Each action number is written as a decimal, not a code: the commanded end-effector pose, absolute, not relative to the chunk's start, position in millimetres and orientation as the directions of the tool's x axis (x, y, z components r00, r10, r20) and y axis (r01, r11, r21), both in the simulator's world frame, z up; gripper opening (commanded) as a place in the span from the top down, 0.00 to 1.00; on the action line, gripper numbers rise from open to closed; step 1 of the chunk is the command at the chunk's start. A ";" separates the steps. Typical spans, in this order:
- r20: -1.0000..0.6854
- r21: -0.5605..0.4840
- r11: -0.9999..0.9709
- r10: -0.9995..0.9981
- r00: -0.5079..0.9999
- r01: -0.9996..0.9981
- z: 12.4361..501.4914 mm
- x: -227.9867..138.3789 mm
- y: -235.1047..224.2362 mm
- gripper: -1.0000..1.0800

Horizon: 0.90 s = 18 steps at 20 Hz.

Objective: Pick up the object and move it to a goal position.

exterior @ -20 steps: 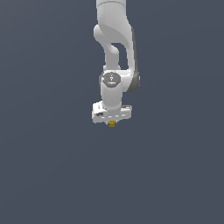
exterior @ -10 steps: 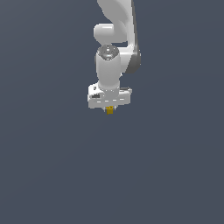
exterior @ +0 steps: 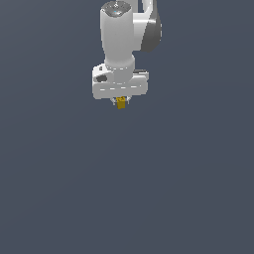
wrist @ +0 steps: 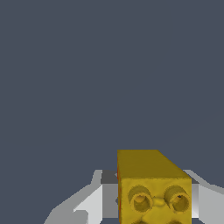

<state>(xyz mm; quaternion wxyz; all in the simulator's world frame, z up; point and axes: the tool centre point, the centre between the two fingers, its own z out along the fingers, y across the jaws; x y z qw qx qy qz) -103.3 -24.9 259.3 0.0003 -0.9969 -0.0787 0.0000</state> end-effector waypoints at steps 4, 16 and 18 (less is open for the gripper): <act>0.000 -0.001 -0.988 0.157 0.988 0.157 315.7 -120.1 -32.0 1.00; 0.000 0.000 -0.988 0.157 0.988 0.157 399.0 -141.4 -42.9 1.00; 0.000 0.000 -0.988 0.157 0.988 0.157 406.1 -142.9 -43.8 1.00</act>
